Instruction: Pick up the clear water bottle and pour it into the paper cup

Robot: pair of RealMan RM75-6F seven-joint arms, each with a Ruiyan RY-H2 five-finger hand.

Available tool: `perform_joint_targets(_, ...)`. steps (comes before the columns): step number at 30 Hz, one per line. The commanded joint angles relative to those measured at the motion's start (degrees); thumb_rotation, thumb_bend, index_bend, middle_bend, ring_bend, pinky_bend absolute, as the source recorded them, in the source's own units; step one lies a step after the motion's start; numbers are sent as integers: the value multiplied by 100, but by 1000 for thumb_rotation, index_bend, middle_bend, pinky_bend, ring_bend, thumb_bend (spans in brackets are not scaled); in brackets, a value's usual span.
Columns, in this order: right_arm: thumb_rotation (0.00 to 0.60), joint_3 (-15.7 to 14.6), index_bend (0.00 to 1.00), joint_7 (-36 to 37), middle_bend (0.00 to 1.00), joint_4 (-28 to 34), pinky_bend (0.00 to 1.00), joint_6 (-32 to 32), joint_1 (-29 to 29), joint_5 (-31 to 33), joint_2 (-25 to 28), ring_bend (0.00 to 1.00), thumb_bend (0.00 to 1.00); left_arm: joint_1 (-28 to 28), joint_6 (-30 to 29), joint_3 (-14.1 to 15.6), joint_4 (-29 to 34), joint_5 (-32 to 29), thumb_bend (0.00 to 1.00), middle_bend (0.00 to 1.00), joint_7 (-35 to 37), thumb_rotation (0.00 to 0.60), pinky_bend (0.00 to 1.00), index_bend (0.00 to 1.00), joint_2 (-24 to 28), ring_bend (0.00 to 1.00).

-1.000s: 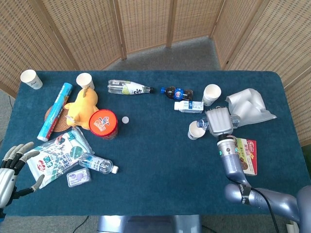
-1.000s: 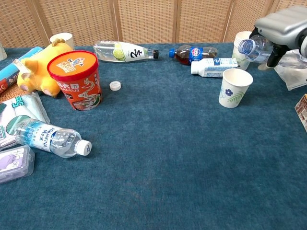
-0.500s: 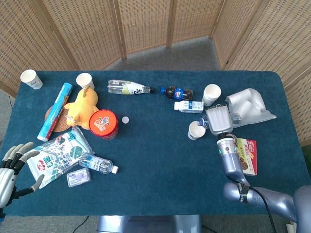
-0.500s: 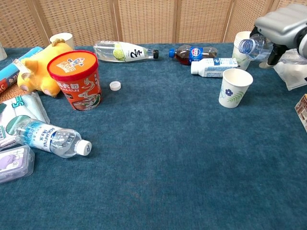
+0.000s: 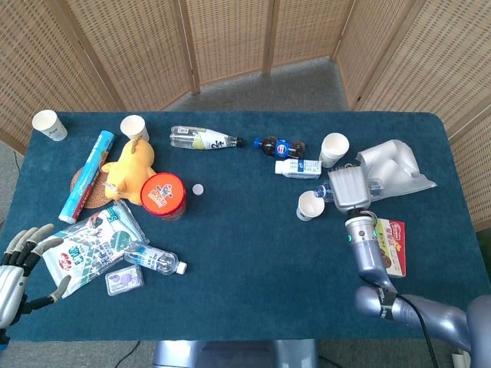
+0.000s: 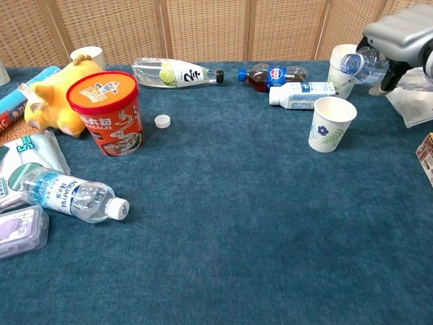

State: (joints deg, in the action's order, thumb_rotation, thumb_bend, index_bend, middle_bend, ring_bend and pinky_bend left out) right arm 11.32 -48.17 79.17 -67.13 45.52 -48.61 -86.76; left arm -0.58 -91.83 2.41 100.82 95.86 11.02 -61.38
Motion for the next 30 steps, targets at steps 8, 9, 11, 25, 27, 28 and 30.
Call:
perform_joint_targets(8,600,82,684,172,701,124,617,109,-36,12,80,582,320,14,-24,4,35,15,385,119,-35,450,0,209,16,0)
perform_joint_targets(9,600,93,684,197,701,152,616,123,-42,27,83,583,321,16,-23,7,38,16,385,119,-36,450,0,209,20,0)
perform_joint_targets(11,600,115,683,232,700,195,617,149,-46,53,96,583,319,18,-22,10,42,16,385,119,-40,450,0,209,21,0)
perform_joint_targets(25,600,64,683,160,700,287,616,134,-39,-30,102,582,317,35,-44,18,45,34,385,118,-39,449,0,209,26,0)
perform_joint_targets(27,600,58,684,123,700,252,616,135,-24,-36,85,583,317,40,-49,21,43,34,385,119,-35,448,0,209,26,0)
perform_joint_targets(28,600,61,684,121,700,237,616,139,-20,-32,79,583,317,42,-51,22,43,35,385,119,-36,448,0,209,27,0)
perform_joint_targets(30,600,50,684,107,699,181,617,140,-17,-45,64,582,316,52,-58,28,43,34,385,118,-33,448,0,209,30,0)
